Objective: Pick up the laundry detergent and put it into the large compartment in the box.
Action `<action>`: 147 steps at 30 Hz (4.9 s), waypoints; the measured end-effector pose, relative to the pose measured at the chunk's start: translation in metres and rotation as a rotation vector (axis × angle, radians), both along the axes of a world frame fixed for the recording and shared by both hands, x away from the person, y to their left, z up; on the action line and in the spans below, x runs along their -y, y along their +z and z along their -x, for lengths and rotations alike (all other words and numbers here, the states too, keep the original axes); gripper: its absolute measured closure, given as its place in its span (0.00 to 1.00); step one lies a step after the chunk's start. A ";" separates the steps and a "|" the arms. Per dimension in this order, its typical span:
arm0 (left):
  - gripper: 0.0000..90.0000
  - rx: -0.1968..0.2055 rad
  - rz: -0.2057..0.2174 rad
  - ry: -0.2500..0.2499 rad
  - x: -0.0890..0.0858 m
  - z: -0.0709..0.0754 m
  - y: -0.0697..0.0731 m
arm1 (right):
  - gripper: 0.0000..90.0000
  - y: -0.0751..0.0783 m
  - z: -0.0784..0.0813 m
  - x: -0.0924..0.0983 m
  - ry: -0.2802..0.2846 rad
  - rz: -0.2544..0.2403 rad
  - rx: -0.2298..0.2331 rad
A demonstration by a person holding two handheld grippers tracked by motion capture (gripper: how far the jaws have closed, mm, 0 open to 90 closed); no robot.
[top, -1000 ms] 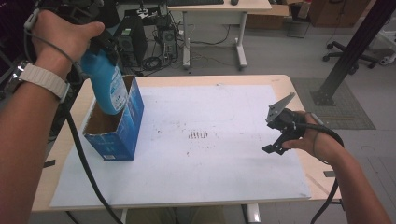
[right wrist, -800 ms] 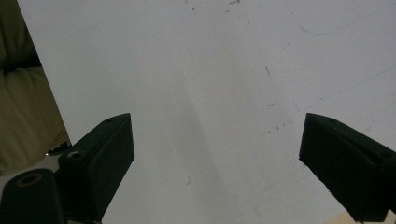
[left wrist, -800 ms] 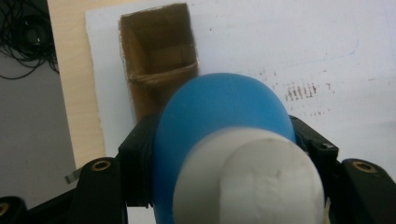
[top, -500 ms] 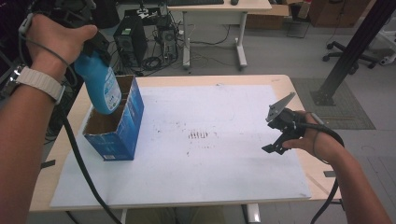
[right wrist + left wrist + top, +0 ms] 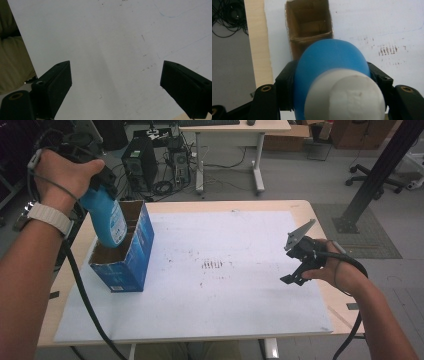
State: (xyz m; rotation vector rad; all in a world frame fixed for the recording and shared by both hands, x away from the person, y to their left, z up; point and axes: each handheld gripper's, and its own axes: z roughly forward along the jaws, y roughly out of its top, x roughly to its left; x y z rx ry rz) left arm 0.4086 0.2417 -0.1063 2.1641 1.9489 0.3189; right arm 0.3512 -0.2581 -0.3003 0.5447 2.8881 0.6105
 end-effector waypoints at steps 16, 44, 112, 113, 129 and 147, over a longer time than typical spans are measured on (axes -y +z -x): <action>0.41 -0.032 0.008 -0.003 -0.010 -0.009 -0.039 | 0.11 -0.002 -0.001 -0.001 -0.002 0.004 -0.007; 0.41 -0.079 -0.015 -0.028 -0.015 -0.021 -0.107 | 0.12 -0.004 -0.002 -0.003 -0.011 0.009 -0.012; 0.35 -0.127 -0.013 -0.058 -0.022 -0.025 -0.179 | 0.12 -0.011 0.001 -0.003 -0.017 0.010 -0.024; 0.35 -0.125 -0.014 -0.057 -0.021 -0.026 -0.179 | 0.12 -0.011 0.001 -0.002 -0.017 0.008 -0.023; 0.27 -0.115 -0.012 -0.046 -0.023 -0.026 -0.178 | 0.12 -0.012 0.002 0.000 -0.019 0.009 -0.023; 0.25 -0.084 -0.042 -0.058 -0.020 -0.023 -0.175 | 0.12 -0.012 0.004 0.001 -0.019 0.001 -0.023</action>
